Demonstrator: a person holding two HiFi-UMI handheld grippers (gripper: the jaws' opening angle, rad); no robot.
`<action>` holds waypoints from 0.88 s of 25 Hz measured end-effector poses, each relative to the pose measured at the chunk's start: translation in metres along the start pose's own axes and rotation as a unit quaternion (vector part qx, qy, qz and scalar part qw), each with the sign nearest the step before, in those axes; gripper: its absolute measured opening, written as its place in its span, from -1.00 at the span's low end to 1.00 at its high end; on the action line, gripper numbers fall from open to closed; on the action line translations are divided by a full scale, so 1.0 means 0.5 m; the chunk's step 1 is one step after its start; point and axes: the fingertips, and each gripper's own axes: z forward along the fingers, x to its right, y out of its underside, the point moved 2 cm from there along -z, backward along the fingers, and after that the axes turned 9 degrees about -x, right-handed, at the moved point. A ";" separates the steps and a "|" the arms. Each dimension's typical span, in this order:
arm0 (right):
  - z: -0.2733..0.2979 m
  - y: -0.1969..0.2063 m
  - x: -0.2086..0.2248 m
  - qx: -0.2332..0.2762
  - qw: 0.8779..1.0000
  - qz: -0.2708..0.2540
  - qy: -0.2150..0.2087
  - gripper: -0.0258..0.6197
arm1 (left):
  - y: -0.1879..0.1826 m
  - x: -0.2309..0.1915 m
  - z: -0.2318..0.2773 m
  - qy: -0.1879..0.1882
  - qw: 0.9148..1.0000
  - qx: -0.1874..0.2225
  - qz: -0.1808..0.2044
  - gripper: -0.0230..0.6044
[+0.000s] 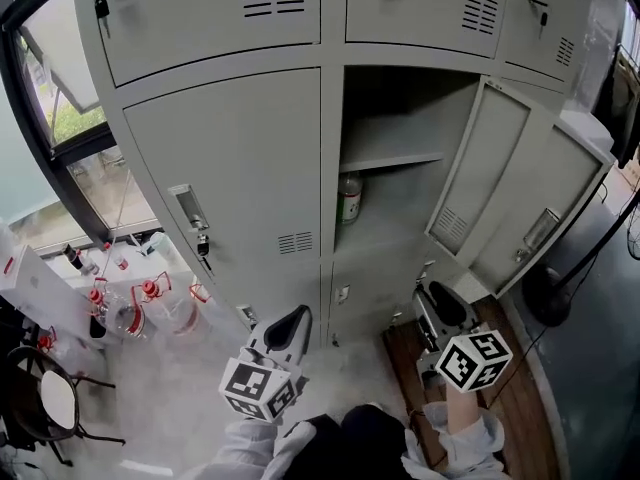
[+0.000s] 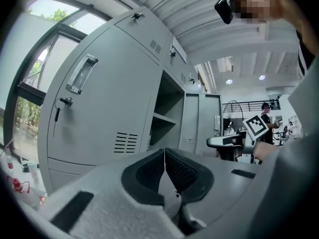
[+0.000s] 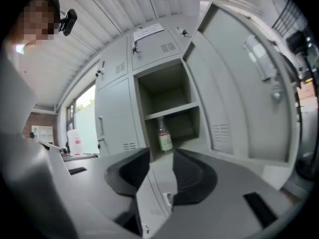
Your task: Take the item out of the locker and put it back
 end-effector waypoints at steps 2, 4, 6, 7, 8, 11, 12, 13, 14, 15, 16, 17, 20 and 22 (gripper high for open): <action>-0.030 0.045 0.013 -0.012 0.999 0.002 0.035 -0.66 | 0.016 0.004 0.005 -0.001 1.000 -0.008 -0.001 -0.89; -0.040 0.079 0.021 -0.023 0.998 -0.008 0.057 -0.92 | 0.031 0.008 0.011 -0.006 1.000 -0.016 -0.001 -0.89; -0.042 0.101 0.028 -0.034 0.997 -0.021 0.072 -0.92 | 0.041 0.011 0.014 -0.011 1.000 -0.021 -0.007 -0.89; -0.042 0.107 0.032 -0.038 0.996 -0.024 0.075 -0.92 | 0.044 0.012 0.016 -0.014 1.000 -0.022 -0.012 -0.89; -0.041 0.109 0.034 -0.040 0.996 -0.024 0.076 -0.92 | 0.047 0.014 0.019 -0.017 0.999 -0.023 -0.017 -0.89; -0.038 0.098 0.035 -0.040 0.996 -0.028 0.069 -0.92 | 0.042 0.023 0.025 -0.025 0.999 -0.022 -0.022 -0.89; -0.037 0.091 0.035 -0.040 0.996 -0.036 0.066 -0.92 | 0.038 0.028 0.028 -0.026 0.999 -0.020 -0.021 -0.89; -0.035 0.082 0.035 -0.038 0.996 -0.045 0.064 -0.92 | 0.034 0.032 0.032 -0.028 0.999 -0.019 -0.020 -0.89; -0.033 0.075 0.035 -0.037 0.996 -0.054 0.062 -0.92 | 0.031 0.036 0.036 -0.029 0.999 -0.017 -0.021 -0.89; -0.031 0.068 0.035 -0.035 0.996 -0.060 0.058 -0.92 | 0.029 0.040 0.039 -0.031 0.999 -0.016 -0.022 -0.89; -0.029 0.063 0.034 -0.032 0.996 -0.062 0.053 -0.92 | 0.028 0.043 0.042 -0.033 0.999 -0.015 -0.024 -0.89; -0.027 0.058 0.035 -0.030 0.996 -0.062 0.049 -0.92 | 0.028 0.047 0.044 -0.035 0.999 -0.015 -0.024 -0.89; -0.022 0.049 0.040 -0.027 0.997 -0.060 0.040 -0.92 | 0.027 0.053 0.050 -0.040 0.999 -0.016 -0.024 -0.89; -0.019 0.045 0.045 -0.027 0.997 -0.063 0.038 -0.92 | 0.024 0.054 0.053 -0.046 0.999 -0.015 -0.024 -0.89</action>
